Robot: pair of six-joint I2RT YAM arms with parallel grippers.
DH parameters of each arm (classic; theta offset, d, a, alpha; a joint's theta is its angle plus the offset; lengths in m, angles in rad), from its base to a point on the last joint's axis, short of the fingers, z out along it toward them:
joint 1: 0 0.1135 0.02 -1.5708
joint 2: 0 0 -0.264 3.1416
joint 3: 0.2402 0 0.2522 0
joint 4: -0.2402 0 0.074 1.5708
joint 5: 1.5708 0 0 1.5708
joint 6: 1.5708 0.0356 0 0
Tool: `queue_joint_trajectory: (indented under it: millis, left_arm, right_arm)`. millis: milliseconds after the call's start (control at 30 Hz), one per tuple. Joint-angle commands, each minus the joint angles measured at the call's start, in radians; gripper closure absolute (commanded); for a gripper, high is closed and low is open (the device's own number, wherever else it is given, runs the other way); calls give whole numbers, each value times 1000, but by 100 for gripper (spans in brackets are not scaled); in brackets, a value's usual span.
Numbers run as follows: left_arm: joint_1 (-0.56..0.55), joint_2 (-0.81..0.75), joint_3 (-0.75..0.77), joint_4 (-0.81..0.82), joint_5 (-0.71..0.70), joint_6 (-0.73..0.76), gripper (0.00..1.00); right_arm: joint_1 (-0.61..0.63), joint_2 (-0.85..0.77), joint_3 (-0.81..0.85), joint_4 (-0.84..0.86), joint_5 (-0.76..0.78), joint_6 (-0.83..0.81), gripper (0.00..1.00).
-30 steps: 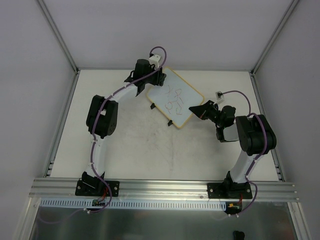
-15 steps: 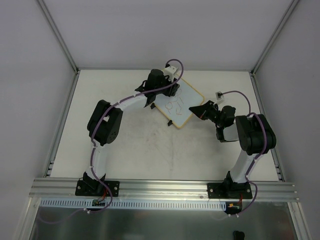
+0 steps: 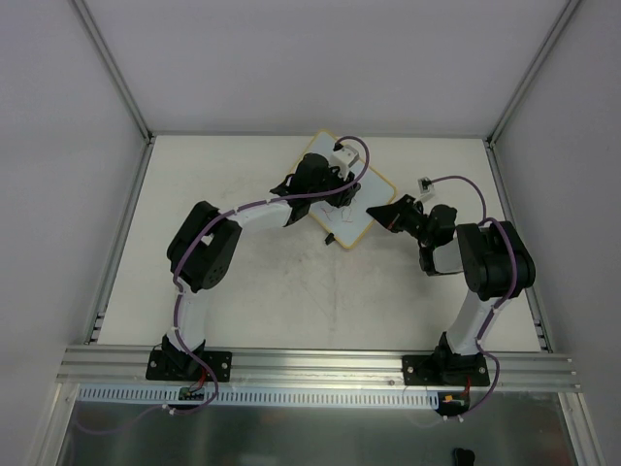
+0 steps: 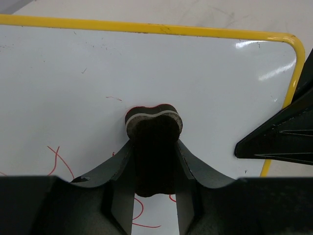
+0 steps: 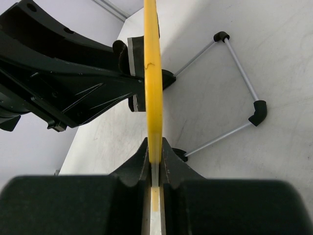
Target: Erase the whiteboard
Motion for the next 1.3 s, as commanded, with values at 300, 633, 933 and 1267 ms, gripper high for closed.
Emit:
queue_joint_trajectory:
  millis: [300, 633, 933, 1267]
  left_arm:
    - [116, 50, 126, -101, 70, -9, 100]
    - [240, 77, 132, -88, 79, -51, 100]
    - [291, 94, 126, -56, 85, -83, 100]
    - [268, 48, -12, 86, 140, -163, 100]
  right_arm:
    - [27, 6, 40, 212, -27, -48, 100]
    - [27, 8, 41, 212, -29, -48, 100]
    - [28, 11, 43, 212, -31, -46, 100]
    - [28, 11, 44, 212, -32, -46, 100]
